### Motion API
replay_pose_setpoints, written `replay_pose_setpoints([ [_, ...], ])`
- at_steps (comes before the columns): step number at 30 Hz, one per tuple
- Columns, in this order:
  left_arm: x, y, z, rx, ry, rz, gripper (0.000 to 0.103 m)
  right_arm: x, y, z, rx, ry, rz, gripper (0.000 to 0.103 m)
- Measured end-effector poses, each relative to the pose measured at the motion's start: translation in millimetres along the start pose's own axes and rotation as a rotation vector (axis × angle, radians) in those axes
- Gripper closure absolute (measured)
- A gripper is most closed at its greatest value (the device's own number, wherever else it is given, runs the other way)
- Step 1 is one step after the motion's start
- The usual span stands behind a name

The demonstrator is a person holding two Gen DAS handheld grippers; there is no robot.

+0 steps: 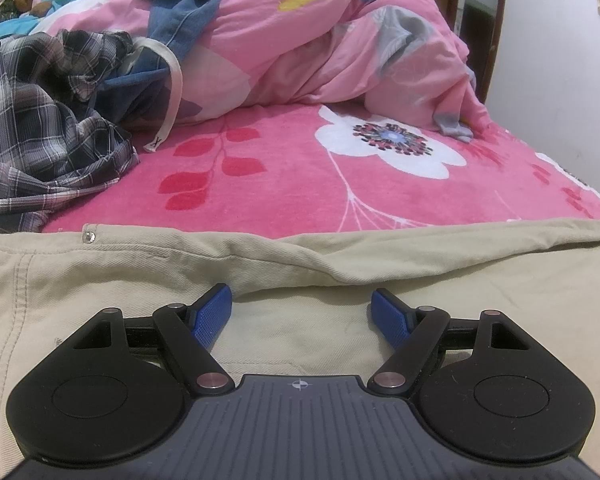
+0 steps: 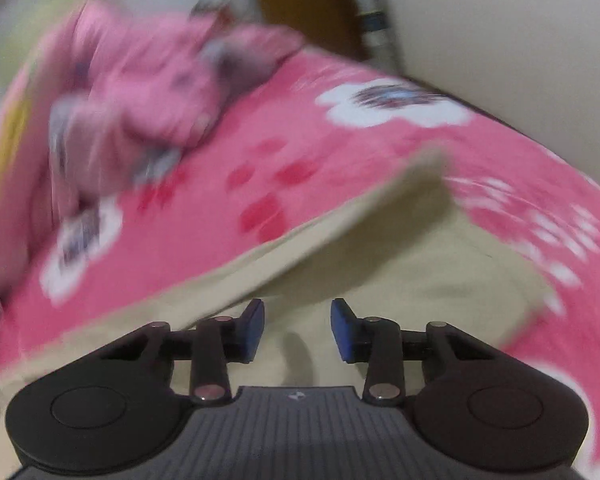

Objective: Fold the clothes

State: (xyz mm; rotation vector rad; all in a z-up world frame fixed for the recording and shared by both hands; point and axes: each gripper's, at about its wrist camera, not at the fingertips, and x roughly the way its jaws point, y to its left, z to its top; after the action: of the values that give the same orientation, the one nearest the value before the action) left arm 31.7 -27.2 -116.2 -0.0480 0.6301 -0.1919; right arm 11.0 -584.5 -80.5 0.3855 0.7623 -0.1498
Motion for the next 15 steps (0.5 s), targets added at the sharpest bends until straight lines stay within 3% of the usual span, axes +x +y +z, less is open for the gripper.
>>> replay_pose_setpoints([
  [2, 0, 0, 0, 0.001, 0.0, 0.001, 0.025, 25, 8, 18, -0.001, 0.001, -0.023, 0.067],
  [4, 0, 0, 0, 0.001, 0.0, 0.001, 0.025, 37, 1, 38, 0.067, -0.103, -0.038, 0.067],
  [7, 0, 0, 0, 0.001, 0.0, 0.002, 0.025, 31, -40, 54, 0.348, -0.262, -0.043, 0.067],
  [10, 0, -1, 0, 0.001, -0.002, 0.001, 0.025, 7, -84, 35, 0.59, -0.348, 0.052, 0.067],
  [15, 0, -1, -1, 0.002, -0.004, 0.001, 0.024, -50, -120, -33, 0.747, -0.372, 0.166, 0.066],
])
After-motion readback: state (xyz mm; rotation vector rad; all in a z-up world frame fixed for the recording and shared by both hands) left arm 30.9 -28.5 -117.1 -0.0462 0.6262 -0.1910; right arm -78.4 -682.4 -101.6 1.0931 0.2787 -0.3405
